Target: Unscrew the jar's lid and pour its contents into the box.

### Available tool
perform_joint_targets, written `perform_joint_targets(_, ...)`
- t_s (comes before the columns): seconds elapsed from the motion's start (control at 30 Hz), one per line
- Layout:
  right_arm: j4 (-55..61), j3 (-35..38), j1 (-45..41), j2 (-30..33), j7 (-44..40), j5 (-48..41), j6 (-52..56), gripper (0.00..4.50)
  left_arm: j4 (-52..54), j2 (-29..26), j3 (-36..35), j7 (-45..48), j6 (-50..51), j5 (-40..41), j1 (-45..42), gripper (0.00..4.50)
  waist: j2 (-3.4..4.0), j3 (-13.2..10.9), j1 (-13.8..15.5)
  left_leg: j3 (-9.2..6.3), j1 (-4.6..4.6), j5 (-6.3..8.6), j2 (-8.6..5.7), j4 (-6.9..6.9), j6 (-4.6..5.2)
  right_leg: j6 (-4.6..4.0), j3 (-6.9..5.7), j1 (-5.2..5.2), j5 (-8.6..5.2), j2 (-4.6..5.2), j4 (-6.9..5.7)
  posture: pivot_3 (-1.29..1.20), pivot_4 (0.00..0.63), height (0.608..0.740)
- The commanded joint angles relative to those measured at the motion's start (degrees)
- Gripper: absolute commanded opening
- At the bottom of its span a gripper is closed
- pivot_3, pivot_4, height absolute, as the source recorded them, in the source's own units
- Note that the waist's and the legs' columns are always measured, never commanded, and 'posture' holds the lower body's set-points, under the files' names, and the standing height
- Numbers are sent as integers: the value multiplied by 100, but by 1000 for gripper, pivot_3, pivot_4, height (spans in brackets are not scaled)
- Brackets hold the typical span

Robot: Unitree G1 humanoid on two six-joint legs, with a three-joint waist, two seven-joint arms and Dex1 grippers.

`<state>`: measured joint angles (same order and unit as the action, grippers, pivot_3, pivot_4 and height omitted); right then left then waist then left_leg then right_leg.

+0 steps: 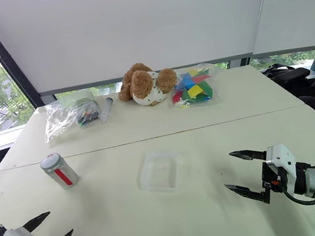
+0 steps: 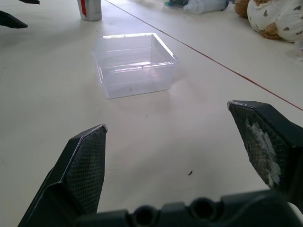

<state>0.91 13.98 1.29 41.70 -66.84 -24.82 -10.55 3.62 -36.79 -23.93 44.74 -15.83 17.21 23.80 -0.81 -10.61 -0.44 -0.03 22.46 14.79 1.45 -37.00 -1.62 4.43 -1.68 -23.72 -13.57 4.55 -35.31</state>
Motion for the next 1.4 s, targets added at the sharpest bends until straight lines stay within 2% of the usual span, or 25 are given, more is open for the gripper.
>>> perform_joint_targets(0.03,-11,17,-83,44,-65,-26,-99,4500,257,-2,-161,-64,-64,21,32,4436,0,0,0,0,0,0,0,0,0,0,0,0,0,0,0,0,150,740)
perform_joint_targets(0.13,79,-92,-133,-9,-122,-98,-18,4500,451,97,-264,-171,213,280,109,4436,0,0,0,0,0,0,0,0,0,0,0,1,0,0,-1,0,150,740)
perform_joint_targets(0.2,355,-237,-231,-161,-82,-251,89,4500,683,236,-479,-210,499,741,282,4436,-2,-1,-19,0,-2,0,1,-1,0,0,0,1,0,0,-2,0,150,740)
perform_joint_targets(0.27,651,-357,-422,-570,-189,-666,-163,4500,1004,512,-776,-471,849,1225,520,4436,-6,-2,-40,1,-2,0,10,0,1,0,1,0,0,-6,-3,0,150,740)
perform_joint_targets(0.37,996,-659,-800,-1123,-67,-994,-51,4500,1354,1407,-1222,-1517,920,1256,849,4436,2,-4,-70,-5,-9,4,27,1,6,-1,9,-2,3,-22,-4,0,150,740)
perform_joint_targets(0.47,1106,-759,-1039,-1319,-4,-1265,274,4500,1604,2107,-1398,-2249,1030,1152,1040,4436,-9,-3,7,-3,-8,5,24,-6,7,-1,8,-1,3,-23,-9,0,150,740)
perform_joint_targets(0.53,917,-838,-1274,-1489,-27,-1086,21,4500,1912,2686,-1340,-2831,1130,1076,1203,4436,-18,1,65,-5,-6,6,20,-16,6,-1,-1,9,2,-22,-4,0,150,740)
perform_joint_targets(0.63,671,-964,-1453,-1567,-198,-913,-130,4500,2437,3133,-1007,-3200,1158,770,1260,4436,-27,2,135,-5,-6,6,14,-23,5,10,-1,15,-4,-14,1,0,150,740)
perform_joint_targets(0.73,417,-1072,-1631,-1569,-331,-785,-190,4500,3097,3271,-416,-3788,1452,107,870,4436,-11,2,131,-3,-5,7,11,-24,4,14,-6,18,-7,-9,4,0,150,740)
perform_joint_targets(0.83,280,-1094,-1763,-1549,-389,-758,-164,4500,3441,3313,198,-4319,1994,-376,436,4436,48,5,117,11,-2,6,-5,-11,6,-3,3,16,3,4,11,0,150,740)
perform_joint_targets(0.93,190,-1093,-1892,-1519,-410,-764,-90,4500,3520,3390,728,-5014,2670,-1008,-218,4436,96,9,115,19,1,29,-46,-7,51,22,25,10,-2,6,12,0,150,740)
perform_joint_targets(1.03,109,-1078,-1960,-1481,-458,-778,-35,4500,3370,3546,882,-5521,3132,-1459,-878,4436,46,17,99,-9,1,35,-47,-17,62,52,8,15,0,2,-14,0,150,740)
perform_joint_targets(1.17,19,-1050,-1971,-1461,-501,-760,-50,4500,2920,3641,980,-5819,3395,-1708,-1586,4436,45,16,104,-14,-12,36,-47,-19,64,49,6,22,-1,-1,-24,0,150,740)
perform_joint_targets(1.4,94,-916,-1762,-1391,-471,-753,-90,4500,1799,3513,929,-5918,3170,-1817,-2511,4436,41,18,121,-27,-13,33,-48,-51,62,19,1,38,-7,-3,-30,0,150,740)
